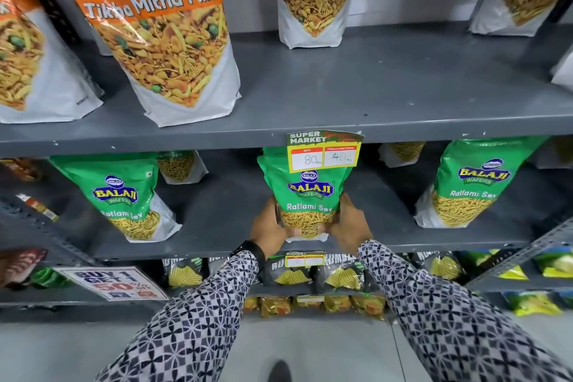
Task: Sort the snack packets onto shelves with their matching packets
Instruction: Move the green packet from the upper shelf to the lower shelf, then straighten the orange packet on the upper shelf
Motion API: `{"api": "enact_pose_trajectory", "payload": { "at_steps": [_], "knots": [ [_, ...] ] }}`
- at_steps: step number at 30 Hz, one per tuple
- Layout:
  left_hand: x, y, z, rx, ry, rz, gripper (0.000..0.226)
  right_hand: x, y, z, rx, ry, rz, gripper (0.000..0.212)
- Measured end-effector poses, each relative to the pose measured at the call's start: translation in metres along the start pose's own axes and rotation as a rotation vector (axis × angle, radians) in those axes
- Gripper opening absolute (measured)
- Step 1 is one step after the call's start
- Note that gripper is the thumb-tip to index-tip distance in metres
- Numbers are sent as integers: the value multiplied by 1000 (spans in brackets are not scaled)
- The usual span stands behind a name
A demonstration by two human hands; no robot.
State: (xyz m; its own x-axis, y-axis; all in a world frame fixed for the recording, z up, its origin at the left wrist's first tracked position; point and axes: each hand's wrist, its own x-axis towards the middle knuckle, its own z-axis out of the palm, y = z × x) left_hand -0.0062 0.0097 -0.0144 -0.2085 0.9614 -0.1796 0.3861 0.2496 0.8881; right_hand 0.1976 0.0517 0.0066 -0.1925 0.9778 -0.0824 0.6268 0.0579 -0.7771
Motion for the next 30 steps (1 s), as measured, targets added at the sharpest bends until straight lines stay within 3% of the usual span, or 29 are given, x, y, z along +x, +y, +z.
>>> {"api": "enact_pose_trajectory", "payload": {
  "at_steps": [6, 9, 12, 17, 23, 26, 30],
  "knots": [
    [-10, 8, -3, 27, -19, 22, 81, -9, -7, -6, -19, -29, 35, 64],
    [-31, 19, -12, -10, 26, 16, 89, -25, -18, -18, -22, 69, 40, 63],
    [-60, 42, -28, -30, 159, 17, 90, -50, -34, -35, 107, 162, -23, 48],
    [-115, 96, -72, -56, 375, 262, 43, -91, -84, -68, 270, 179, -284, 21],
    [-137, 166, -151, -204, 717, 533, 32, -91, -197, -95, 346, 282, -653, 20],
    [-126, 184, -192, -163, 782, 540, 54, -61, -245, -99, 328, 274, -722, 35],
    [-102, 193, -228, -145, 592, 454, 82, -13, -285, -94, 182, 71, -612, 86]
  ]
}}
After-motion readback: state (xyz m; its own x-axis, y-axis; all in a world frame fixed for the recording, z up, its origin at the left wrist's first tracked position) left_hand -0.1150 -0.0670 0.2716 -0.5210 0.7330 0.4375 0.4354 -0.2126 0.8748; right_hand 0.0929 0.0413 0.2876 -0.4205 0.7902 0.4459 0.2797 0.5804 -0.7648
